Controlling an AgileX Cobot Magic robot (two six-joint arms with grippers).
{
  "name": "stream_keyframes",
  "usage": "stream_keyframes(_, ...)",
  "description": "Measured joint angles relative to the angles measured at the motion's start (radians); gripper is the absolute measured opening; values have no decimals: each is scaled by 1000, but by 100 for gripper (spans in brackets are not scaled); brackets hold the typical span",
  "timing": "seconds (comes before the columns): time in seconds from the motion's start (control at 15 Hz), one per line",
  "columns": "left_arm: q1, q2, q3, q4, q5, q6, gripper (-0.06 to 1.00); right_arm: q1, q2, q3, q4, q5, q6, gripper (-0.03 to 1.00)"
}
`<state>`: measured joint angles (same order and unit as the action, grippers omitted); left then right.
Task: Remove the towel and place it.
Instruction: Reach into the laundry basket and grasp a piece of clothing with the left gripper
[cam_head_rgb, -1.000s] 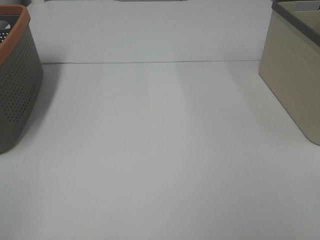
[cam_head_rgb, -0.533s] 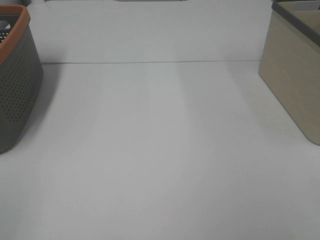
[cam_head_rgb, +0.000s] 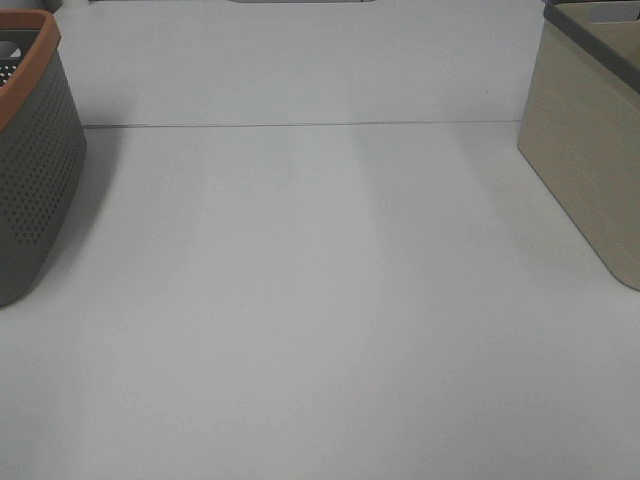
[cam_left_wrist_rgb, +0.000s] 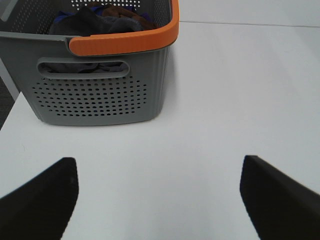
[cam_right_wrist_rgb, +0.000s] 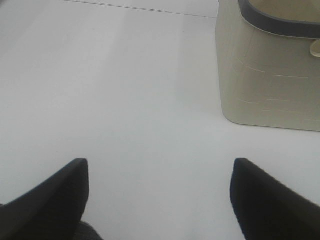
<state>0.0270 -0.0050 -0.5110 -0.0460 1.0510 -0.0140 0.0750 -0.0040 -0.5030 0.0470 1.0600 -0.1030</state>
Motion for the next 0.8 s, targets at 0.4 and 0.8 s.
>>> stream_keyframes(0.4,0,116,-77,0,-8,0,82,0,0,0,0,0,0,76)
stream_keyframes(0.8,0,289,-184,2,-8,1,82,0,0,0,0,0,0,76)
